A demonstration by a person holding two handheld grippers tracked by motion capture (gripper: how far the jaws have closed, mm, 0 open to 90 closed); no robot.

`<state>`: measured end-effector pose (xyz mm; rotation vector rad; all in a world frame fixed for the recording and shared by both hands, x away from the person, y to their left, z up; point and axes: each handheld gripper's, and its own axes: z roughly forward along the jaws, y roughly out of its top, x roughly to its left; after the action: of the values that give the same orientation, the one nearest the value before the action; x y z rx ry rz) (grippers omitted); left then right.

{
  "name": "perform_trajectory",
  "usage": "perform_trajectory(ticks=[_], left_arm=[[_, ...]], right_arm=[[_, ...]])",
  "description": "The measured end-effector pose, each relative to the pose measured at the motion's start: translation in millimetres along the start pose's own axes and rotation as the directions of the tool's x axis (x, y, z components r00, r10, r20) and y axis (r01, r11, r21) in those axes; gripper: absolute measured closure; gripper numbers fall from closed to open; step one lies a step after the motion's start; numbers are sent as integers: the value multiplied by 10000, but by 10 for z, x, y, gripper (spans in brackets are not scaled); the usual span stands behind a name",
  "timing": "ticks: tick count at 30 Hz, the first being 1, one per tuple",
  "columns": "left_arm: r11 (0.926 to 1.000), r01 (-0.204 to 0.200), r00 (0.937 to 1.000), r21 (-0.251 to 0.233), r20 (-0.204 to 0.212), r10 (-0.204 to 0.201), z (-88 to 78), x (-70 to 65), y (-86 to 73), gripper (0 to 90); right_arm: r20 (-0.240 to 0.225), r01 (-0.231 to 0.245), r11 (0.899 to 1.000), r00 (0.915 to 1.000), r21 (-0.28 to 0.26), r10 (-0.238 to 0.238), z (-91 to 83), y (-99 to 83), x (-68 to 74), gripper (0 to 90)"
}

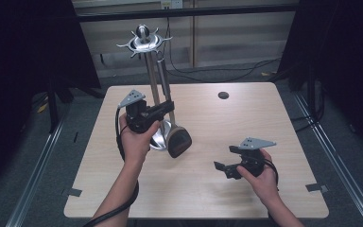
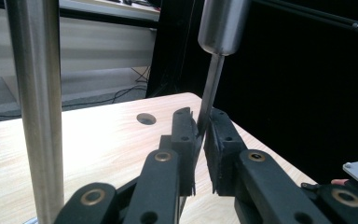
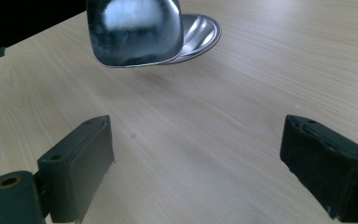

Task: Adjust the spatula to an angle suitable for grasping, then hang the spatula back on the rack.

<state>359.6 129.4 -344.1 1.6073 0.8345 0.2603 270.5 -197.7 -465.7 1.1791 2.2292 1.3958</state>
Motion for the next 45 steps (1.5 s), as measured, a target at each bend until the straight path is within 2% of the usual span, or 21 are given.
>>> perform_trajectory(ticks=[4,7,8,11,12,15,16,19,22,35,37,45], left_arm=[[9997,-222,9997,-64,38,222,19,-16,-3,772],[9999,-145,9999,-39,-15,145,35,-17,-7,742],[9999,-113,9999,-94,95,114,46,-13,-9,739],[9997,-200,9997,-154,127,202,72,-14,-12,698],[9998,-149,9999,-140,14,149,73,-17,-11,683],[9997,-160,9998,-159,104,162,80,3,-20,652],[9999,-95,10000,-131,-17,95,77,-1,-22,645],[9997,-198,9998,-147,88,200,82,17,-37,615],[9997,-247,9996,-66,-150,246,91,24,-55,564],[9984,-550,9978,153,-366,556,82,19,-130,425],[9989,-467,9984,9,-316,468,84,20,-149,406],[9978,-651,9965,95,-517,655,39,6,-169,351]], right_arm=[[29,46,10000,10000,22,-46,-8,-2,-9,91],[27,64,10000,10000,-13,-64,-14,1,-13,91],[53,54,10000,10000,-22,-53,-19,2,-12,91],[87,51,10000,9999,-25,-51,-29,5,-12,91],[82,14,10000,10000,-28,-14,-30,4,-15,91],[55,-22,10000,10000,-5,22,-26,2,-20,91],[67,-8,10000,10000,-1,8,-26,3,-19,91],[55,-4,10000,10000,-3,4,-24,4,-16,91],[22,23,10000,10000,28,-23,-15,-1,-16,91],[100,78,9999,9999,139,-79,-14,-18,-8,91],[88,84,9997,9999,212,-86,-13,-25,-11,91],[221,-24,10000,9998,10,24,-70,-22,-25,91]])
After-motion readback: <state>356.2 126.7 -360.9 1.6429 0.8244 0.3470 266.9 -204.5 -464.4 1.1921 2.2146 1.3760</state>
